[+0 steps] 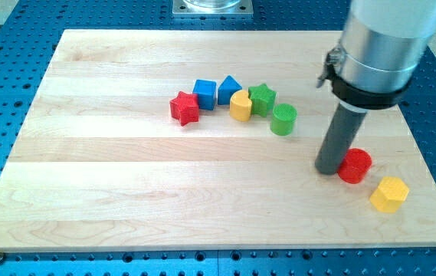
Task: Move your arm to the bottom left of the green circle
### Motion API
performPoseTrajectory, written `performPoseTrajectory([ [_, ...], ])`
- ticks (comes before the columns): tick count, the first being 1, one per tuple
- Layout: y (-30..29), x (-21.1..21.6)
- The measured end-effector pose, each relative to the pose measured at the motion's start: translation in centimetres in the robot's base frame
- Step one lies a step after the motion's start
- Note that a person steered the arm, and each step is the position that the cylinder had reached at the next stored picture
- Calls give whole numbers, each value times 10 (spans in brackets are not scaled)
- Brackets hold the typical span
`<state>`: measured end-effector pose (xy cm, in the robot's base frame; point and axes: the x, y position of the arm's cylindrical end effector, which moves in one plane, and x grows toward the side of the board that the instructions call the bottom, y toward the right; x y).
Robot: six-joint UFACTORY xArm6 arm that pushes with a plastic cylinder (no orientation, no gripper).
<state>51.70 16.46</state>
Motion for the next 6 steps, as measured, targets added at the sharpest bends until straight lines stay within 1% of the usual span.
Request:
performPoseTrajectory([
  [1, 1, 0],
  [3, 32, 0],
  [4, -51, 0],
  [5, -96, -36],
  [6, -116, -82],
])
